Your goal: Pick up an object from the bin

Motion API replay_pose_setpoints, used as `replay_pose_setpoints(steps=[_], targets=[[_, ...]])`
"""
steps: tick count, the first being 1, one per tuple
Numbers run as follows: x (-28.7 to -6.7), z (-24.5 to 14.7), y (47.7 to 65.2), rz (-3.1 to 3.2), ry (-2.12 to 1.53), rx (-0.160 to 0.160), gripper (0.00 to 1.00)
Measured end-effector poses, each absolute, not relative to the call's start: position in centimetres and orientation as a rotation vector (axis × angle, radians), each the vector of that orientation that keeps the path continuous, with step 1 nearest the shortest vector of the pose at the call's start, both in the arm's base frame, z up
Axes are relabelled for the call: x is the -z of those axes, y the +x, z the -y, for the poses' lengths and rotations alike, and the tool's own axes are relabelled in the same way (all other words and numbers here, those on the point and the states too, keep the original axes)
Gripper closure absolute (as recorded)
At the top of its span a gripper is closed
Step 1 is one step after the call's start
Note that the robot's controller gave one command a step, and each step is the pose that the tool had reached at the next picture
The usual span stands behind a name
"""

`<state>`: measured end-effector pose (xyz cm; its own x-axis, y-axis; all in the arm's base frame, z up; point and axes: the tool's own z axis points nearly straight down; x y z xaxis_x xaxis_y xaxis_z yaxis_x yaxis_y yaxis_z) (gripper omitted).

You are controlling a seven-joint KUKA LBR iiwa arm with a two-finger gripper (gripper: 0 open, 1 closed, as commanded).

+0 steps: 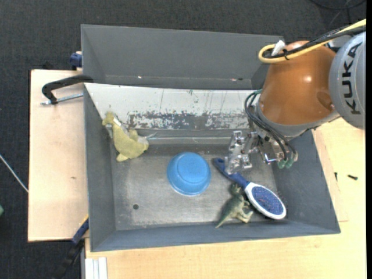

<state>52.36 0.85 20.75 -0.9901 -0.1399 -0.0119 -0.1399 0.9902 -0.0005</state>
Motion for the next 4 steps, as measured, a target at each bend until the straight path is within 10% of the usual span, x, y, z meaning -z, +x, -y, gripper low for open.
replay_pose_setpoints(steps=[1, 2, 4], targets=[[-20.5, -0.8, 52.2, -3.128, -0.218, -0.001, 0.00], [-9.3, 4.1, 49.9, -3.101, -0.457, -0.003, 0.00], [-7.3, 7.2, 49.7, -3.050, -0.726, 0.005, 0.00]])
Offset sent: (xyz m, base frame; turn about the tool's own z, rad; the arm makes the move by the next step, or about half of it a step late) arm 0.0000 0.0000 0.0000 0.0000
